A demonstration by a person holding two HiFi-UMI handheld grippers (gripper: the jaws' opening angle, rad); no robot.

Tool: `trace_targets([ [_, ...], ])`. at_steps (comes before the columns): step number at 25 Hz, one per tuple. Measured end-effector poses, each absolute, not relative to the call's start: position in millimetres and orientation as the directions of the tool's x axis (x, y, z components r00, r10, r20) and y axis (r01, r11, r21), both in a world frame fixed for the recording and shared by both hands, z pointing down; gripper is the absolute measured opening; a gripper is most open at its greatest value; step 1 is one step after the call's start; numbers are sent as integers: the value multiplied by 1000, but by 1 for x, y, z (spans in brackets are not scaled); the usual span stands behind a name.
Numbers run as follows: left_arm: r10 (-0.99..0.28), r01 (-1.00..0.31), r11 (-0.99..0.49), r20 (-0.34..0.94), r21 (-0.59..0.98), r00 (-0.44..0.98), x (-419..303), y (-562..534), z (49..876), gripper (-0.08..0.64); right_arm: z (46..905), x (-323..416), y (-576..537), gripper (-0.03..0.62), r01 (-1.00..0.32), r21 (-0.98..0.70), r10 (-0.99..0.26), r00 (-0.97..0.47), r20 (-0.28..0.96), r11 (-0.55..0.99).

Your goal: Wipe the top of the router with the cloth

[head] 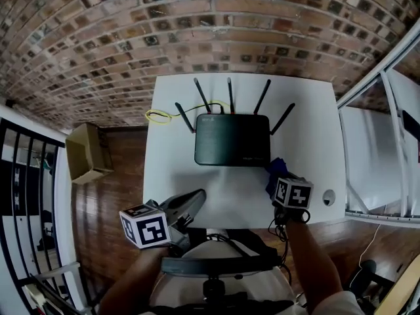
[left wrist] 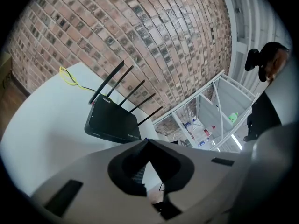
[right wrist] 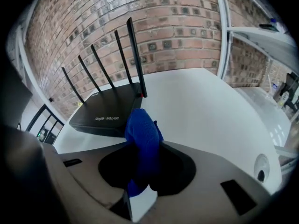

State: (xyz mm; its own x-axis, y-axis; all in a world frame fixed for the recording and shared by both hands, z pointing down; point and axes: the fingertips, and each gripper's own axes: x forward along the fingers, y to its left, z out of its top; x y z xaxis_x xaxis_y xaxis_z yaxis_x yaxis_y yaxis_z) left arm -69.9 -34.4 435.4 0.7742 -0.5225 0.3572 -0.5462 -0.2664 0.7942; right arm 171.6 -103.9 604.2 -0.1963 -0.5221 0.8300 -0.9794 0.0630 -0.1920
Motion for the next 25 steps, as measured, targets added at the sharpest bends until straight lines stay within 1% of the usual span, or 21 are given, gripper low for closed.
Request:
trace_targets([
  [4, -511, -529, -298, 336, 794, 791, -96, -35, 432, 11, 595, 173, -90, 108, -985, -172, -543, -140, 828, -8],
  [9, -466, -499, -319, 326, 806, 823, -116, -35, 431, 11, 583, 167, -79, 109, -985, -161, -567, -97, 818, -65],
  [15, -430, -464, -356, 299, 811, 852, -132, -35, 430, 11, 572, 145, -75, 108, -978, -194, -623, -105, 775, -76],
  [17, -420, -461, -356, 301, 813, 856, -138, -37, 429, 11, 558, 129, -78, 107, -964, -260, -677, -155, 719, -55],
  [19, -414, -457, -355, 302, 815, 859, -146, -38, 426, 11, 535, 106, -83, 107, -927, -375, -738, -244, 629, -14],
  [22, -408, -442, -374, 284, 815, 868, -158, -41, 425, 11, 493, 69, -88, 107, -834, -549, -802, -368, 470, 61],
  [25, -406, -419, -374, 261, 827, 876, -168, -43, 419, 11, 457, 47, -88, 109, -739, -666, -846, -418, 332, 104],
])
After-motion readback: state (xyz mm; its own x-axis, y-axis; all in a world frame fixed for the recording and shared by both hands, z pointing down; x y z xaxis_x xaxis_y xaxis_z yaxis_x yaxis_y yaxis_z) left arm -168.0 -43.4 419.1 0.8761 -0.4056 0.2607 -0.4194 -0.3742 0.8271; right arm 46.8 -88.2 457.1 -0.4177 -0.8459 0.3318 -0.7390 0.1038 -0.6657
